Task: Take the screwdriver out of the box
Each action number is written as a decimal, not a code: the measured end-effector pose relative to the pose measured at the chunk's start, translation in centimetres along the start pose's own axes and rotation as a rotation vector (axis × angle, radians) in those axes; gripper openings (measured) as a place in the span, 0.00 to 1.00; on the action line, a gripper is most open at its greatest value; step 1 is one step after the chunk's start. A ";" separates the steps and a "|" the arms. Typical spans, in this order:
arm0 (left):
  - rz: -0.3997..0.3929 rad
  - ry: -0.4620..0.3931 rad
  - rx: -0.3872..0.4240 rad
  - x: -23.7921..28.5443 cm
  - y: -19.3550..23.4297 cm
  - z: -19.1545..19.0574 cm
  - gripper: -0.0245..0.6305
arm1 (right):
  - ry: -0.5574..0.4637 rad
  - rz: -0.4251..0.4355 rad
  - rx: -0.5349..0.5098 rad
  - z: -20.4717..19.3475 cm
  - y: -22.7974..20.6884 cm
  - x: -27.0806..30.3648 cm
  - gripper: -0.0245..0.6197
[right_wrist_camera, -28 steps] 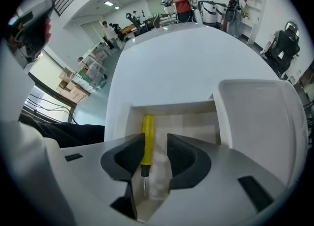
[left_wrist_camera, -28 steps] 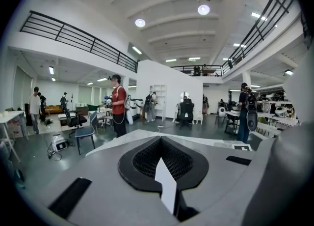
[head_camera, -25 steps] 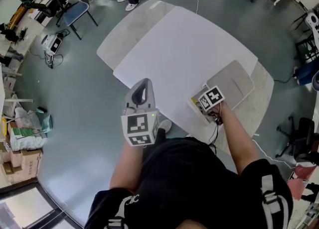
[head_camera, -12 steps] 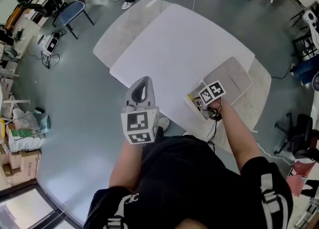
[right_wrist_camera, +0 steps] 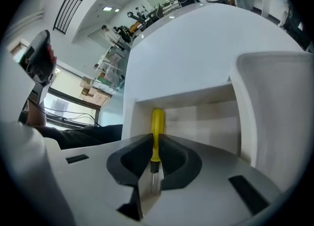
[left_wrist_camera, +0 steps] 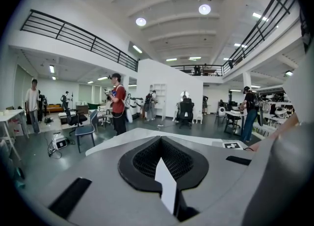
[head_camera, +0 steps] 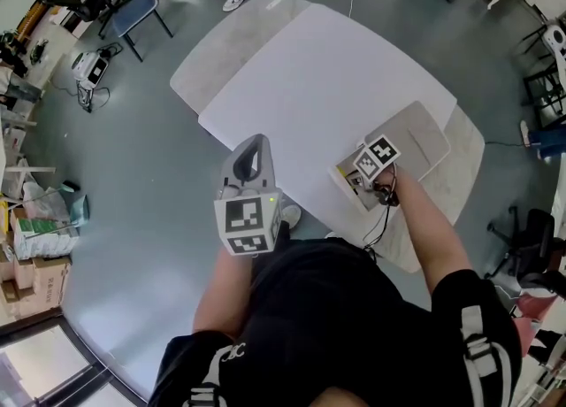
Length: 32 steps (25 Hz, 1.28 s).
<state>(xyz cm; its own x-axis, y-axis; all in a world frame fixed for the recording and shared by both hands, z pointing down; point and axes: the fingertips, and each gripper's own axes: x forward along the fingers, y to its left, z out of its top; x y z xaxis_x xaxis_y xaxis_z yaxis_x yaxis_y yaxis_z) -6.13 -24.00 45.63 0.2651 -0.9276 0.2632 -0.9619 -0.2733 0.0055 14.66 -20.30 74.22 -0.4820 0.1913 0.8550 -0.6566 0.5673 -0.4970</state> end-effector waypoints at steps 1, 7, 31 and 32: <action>0.002 -0.001 -0.001 -0.1 -0.1 0.0 0.06 | -0.008 -0.002 0.005 0.0 -0.1 -0.1 0.08; 0.003 -0.002 -0.002 -0.6 0.4 -0.2 0.06 | -0.040 -0.035 -0.013 0.2 0.6 -0.6 0.08; -0.206 -0.018 0.046 4.5 -5.0 1.0 0.06 | -0.817 -0.465 -0.077 5.7 4.5 -18.0 0.07; -0.221 -0.023 0.050 4.8 -5.5 1.2 0.06 | -0.865 -0.490 -0.069 5.9 4.9 -19.2 0.07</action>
<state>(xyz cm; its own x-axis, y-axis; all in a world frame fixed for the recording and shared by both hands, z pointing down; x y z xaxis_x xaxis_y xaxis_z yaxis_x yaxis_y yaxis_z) 0.48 -27.27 45.71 0.4710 -0.8492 0.2390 -0.8759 -0.4823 0.0124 17.33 -25.94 54.48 -0.4418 -0.7104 0.5479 -0.8741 0.4783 -0.0848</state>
